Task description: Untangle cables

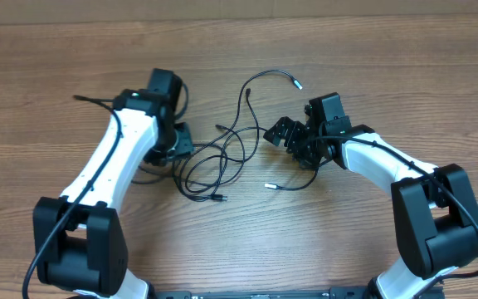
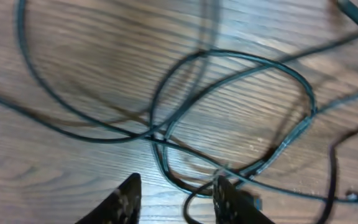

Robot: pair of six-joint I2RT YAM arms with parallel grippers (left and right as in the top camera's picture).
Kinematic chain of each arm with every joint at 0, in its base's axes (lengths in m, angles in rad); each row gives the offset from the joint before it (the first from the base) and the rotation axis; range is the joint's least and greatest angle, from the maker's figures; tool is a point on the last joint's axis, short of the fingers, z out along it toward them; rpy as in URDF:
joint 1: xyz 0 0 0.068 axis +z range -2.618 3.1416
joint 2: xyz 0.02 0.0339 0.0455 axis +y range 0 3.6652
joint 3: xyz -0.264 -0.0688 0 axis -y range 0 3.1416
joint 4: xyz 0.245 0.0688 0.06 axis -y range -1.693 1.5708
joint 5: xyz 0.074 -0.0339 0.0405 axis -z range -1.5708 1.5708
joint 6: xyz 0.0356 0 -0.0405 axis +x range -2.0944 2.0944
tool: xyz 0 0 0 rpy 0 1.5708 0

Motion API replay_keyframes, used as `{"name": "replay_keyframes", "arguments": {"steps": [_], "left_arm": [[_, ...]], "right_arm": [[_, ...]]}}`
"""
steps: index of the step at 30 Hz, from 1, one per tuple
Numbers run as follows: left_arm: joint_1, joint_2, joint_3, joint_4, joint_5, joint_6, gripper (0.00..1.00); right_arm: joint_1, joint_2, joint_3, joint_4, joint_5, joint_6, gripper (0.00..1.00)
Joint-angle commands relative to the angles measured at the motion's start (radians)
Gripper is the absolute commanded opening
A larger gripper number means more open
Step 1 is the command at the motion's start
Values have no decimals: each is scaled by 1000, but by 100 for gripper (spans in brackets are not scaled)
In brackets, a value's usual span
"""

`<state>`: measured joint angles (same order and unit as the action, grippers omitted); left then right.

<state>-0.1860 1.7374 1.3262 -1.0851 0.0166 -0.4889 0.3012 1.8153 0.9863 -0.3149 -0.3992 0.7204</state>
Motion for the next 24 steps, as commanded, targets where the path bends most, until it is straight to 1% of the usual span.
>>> {"name": "replay_keyframes", "arguments": {"steps": [1,6,12,17,21,24], "left_arm": [[17,8,-40,0,4,-116,38],[13,8,-137,39,10,-192,39],[17,8,-251,175,9,-279,41],[49,8,-268,262,12,-299,40],[96,8,-268,274,64,-312,42],[123,8,-268,270,70,-312,44]], "right_arm": [[-4,8,-5,-8,51,-14,100],[-4,8,-5,-8,50,-14,100],[-4,8,-5,-8,50,-14,100],[-4,8,-4,-11,51,-14,100],[-4,8,-5,-12,51,-14,100],[-4,8,-5,-11,51,-14,100]]}}
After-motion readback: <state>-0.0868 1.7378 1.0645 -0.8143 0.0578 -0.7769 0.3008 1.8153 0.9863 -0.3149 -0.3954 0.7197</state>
